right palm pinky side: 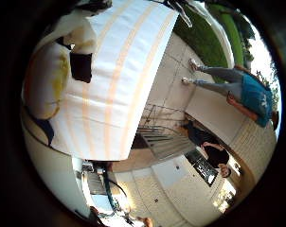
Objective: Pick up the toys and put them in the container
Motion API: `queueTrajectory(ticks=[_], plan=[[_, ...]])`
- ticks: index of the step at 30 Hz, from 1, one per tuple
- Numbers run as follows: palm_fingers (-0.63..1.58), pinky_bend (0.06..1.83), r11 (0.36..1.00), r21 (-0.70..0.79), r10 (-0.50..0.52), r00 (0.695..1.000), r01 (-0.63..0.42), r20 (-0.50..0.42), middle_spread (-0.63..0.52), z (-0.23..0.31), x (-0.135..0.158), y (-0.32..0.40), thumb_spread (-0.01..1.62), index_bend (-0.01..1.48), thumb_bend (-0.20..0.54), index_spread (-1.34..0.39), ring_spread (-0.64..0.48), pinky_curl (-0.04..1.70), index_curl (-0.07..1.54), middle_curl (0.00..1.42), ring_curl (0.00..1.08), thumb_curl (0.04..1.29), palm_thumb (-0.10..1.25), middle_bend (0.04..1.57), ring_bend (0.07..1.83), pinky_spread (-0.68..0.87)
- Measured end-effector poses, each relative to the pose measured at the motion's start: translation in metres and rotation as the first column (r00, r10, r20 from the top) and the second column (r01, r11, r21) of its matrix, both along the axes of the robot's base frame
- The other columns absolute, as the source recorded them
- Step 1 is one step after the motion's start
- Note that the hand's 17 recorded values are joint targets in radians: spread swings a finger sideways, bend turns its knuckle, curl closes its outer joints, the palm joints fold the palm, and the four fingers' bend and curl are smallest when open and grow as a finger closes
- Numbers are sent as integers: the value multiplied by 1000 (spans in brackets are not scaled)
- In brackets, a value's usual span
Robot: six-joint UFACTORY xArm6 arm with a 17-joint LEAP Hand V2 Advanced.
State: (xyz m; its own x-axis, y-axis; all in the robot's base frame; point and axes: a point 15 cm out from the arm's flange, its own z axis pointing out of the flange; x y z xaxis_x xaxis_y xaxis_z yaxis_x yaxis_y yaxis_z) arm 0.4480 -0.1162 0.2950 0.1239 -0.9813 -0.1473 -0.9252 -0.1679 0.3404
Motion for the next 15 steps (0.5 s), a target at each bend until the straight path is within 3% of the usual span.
queueTrajectory(ticks=[6,12,13,15], plan=[[897,1423,993,43,102,985,-109,138,-153,85,-20,67,1210,748,3,-605,-89,914,858,904,793,648,959,1239,1423,220],[851,1457,941,105,295,931,-322,217,-158,121,-51,185,1223,747,-10,-632,-99,949,961,934,807,675,957,1278,1465,191],[851,1457,922,126,326,911,-365,253,-158,122,-49,224,1223,747,-10,-632,-99,949,961,934,807,675,957,1278,1465,191],[825,1470,917,137,327,901,-376,284,-159,121,-45,253,1224,747,-14,-642,-104,960,996,943,811,681,948,1292,1466,179]])
